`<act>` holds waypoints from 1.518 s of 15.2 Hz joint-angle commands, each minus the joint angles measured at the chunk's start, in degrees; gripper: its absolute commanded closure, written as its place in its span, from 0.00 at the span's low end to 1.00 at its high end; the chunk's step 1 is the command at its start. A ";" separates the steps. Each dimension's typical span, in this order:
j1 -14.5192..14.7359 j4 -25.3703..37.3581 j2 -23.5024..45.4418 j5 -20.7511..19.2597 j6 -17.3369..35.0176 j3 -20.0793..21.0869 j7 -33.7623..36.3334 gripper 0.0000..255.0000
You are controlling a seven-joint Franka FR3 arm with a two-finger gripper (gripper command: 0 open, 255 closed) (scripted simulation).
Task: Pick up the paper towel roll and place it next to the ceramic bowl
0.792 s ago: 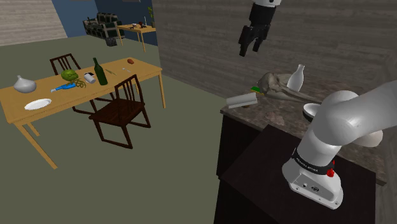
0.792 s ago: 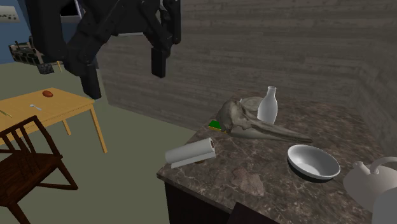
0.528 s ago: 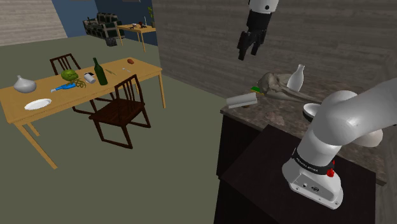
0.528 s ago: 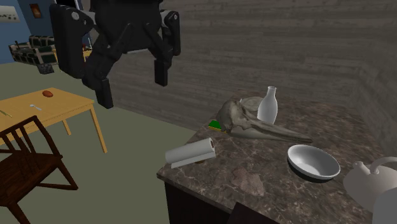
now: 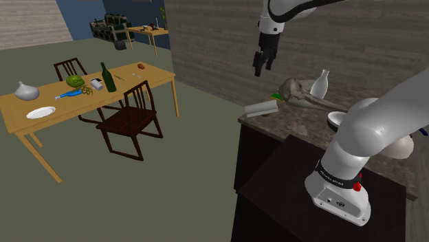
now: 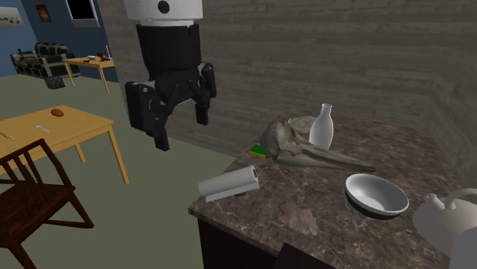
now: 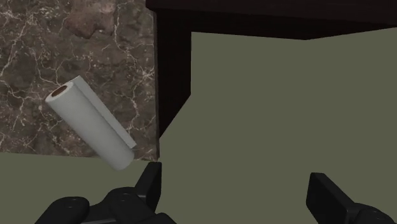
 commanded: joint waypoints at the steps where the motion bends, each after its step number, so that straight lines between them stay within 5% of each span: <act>1: -0.38 0.09 3.51 -1.02 2.19 -1.34 -2.20 0.00; 12: -2.57 6.98 25.54 -4.48 11.05 -6.97 -12.96 0.00; 23: -6.32 21.08 49.81 -5.54 15.79 -9.31 -22.36 0.00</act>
